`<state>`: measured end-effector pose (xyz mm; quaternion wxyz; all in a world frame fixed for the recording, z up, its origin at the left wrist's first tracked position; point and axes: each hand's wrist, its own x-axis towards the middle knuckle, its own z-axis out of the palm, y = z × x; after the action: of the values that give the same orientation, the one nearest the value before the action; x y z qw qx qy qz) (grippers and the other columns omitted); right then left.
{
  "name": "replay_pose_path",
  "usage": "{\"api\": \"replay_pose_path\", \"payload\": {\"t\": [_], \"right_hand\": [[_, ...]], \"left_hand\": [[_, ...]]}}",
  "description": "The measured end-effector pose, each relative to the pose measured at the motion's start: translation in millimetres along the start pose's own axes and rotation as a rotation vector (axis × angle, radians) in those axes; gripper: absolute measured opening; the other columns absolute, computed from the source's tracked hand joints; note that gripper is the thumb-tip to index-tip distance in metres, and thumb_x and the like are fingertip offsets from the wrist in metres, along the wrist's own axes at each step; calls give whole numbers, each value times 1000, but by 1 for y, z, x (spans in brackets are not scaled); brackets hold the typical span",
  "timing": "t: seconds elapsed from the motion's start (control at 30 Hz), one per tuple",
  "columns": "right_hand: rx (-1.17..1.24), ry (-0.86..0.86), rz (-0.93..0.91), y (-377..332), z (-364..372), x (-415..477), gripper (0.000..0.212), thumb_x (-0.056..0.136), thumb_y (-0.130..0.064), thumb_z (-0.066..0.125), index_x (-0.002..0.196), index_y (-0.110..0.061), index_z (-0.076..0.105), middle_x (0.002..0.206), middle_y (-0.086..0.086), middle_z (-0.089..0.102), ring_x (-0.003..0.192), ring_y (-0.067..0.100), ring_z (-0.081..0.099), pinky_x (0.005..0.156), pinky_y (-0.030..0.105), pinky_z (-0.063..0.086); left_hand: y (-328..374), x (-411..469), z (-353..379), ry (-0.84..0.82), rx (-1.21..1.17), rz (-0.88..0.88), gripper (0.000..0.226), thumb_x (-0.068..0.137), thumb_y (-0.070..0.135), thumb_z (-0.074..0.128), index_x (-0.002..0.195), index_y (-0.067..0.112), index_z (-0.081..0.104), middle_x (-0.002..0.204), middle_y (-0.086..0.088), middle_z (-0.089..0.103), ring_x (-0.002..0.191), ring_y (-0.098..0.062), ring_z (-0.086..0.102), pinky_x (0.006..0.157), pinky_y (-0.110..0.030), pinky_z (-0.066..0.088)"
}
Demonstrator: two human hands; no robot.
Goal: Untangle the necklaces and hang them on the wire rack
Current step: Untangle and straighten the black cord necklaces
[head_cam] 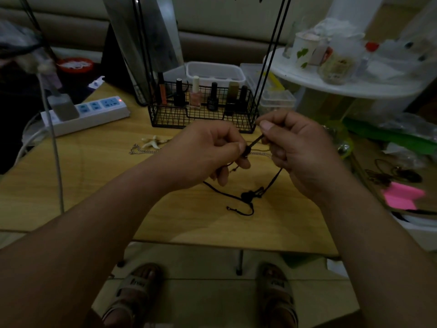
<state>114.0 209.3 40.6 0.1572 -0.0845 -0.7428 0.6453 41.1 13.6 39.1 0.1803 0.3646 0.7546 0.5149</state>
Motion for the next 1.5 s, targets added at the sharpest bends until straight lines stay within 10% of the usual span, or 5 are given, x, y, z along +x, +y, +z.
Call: {"api": "replay_pose_path", "payload": {"t": [0.77, 0.93, 1.13, 1.37, 1.5], "right_hand": [[-678, -75, -353, 5, 16, -13, 7, 95, -23, 71, 98, -27, 75, 93, -12, 67, 92, 3, 62, 77, 31, 53], [-624, -89, -281, 3, 18, -14, 5, 95, -24, 71, 91, -26, 73, 83, -12, 68, 81, 1, 63, 66, 17, 49], [-521, -177, -121, -2, 14, -12, 10, 100, -21, 65, 92, -23, 72, 85, -5, 74, 81, 8, 71, 77, 41, 61], [-732, -132, -231, -1, 21, -16, 7, 95, -25, 65, 88, -26, 64, 78, -7, 66, 72, 5, 60, 59, 25, 48], [-341, -241, -37, -8, 20, -14, 9, 103, -16, 60, 98, -13, 67, 86, 1, 76, 77, 13, 73, 73, 35, 61]], "left_hand": [[-13, 2, -2, 204, 157, 86, 10, 96, 15, 71, 87, 17, 70, 71, -3, 75, 65, -13, 76, 62, -46, 65], [-16, -1, -1, 235, 310, 169, 7, 94, 15, 73, 89, 19, 72, 66, 7, 71, 63, -4, 71, 61, -36, 61], [-15, -2, -1, 226, 431, 187, 8, 90, 22, 75, 88, 26, 69, 74, 11, 67, 71, -4, 65, 61, -30, 57], [-16, 0, 1, 195, 280, 132, 9, 88, 16, 75, 86, 21, 68, 69, 4, 69, 64, -9, 67, 57, -31, 57], [-11, 1, -9, 185, 74, 80, 5, 96, 9, 70, 93, 13, 67, 79, -7, 74, 72, -17, 75, 61, -32, 62]]}}
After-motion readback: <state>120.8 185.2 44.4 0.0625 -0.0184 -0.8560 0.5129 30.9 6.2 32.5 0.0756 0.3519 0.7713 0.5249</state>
